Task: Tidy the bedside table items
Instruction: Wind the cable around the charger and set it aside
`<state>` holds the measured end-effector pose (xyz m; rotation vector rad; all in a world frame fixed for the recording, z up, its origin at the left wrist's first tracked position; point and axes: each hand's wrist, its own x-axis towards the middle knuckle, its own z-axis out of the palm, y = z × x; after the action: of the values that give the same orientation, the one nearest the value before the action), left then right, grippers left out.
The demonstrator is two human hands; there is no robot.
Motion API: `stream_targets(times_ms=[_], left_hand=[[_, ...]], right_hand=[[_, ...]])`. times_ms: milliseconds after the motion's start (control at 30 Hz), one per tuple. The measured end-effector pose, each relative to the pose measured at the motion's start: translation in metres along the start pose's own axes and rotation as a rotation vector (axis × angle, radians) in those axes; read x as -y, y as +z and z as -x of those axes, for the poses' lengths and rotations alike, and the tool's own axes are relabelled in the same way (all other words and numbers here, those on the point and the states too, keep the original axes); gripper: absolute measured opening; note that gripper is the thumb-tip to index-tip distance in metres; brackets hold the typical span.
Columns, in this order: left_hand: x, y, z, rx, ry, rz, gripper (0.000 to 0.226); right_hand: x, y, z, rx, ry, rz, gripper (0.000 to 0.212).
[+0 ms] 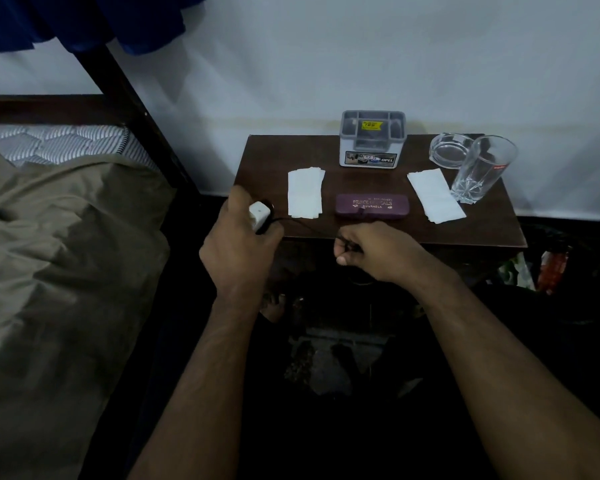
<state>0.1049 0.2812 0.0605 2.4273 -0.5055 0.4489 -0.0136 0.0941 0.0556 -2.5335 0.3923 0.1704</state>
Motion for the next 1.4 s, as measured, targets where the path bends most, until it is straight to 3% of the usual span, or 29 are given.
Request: stream_targets(times_ms=[100,233,367,533,633,700,767,867,933,1133,1267,1400], left_hand=[[-0.002,0.001,0.001,0.036,-0.108,0.193,0.046],[0.002,0.006,-0.005,0.038,-0.371,0.648,0.042],[0.013,0.010,-0.010,0.035,-0.545,0.855,0.038],[0.023,0.010,-0.010,0.096,-0.526,0.690,0.042],[0.023,0.007,-0.008,0.146,-0.413,0.520,0.040],[0.019,0.007,-0.007,0.250,-0.372,0.610,0.035],[0.013,0.005,-0.006,0.396,-0.336,0.783,0.032],[0.004,0.003,-0.003,0.536,-0.309,0.837,0.031],[0.000,0.003,0.000,0.547,-0.368,0.817,0.030],[-0.002,0.006,0.003,0.519,-0.418,0.691,0.033],[-0.009,0.007,0.006,0.607,-0.520,0.710,0.026],[-0.015,0.003,0.004,0.732,-0.590,0.829,0.013]], right_hand=[[-0.001,0.000,0.000,-0.048,0.038,-0.001,0.007],[0.000,0.004,-0.003,-0.105,0.081,-0.097,0.007],[0.000,0.004,-0.006,-0.208,0.057,-0.421,0.008],[0.009,-0.002,-0.007,-0.242,0.063,-1.129,0.012],[0.009,-0.004,-0.008,-0.241,0.142,-1.262,0.020],[0.008,-0.003,-0.007,-0.292,0.248,-1.170,0.024],[0.005,-0.003,-0.007,-0.427,0.285,-0.874,0.026],[0.003,-0.002,-0.004,-0.568,0.172,-0.275,0.024],[0.006,0.001,-0.004,-0.576,0.152,-0.096,0.025],[0.014,0.010,-0.004,-0.568,0.224,0.086,0.025],[0.034,0.009,-0.002,-0.676,-0.121,0.039,0.027],[0.043,0.016,-0.001,-0.530,-0.257,-0.091,0.033]])
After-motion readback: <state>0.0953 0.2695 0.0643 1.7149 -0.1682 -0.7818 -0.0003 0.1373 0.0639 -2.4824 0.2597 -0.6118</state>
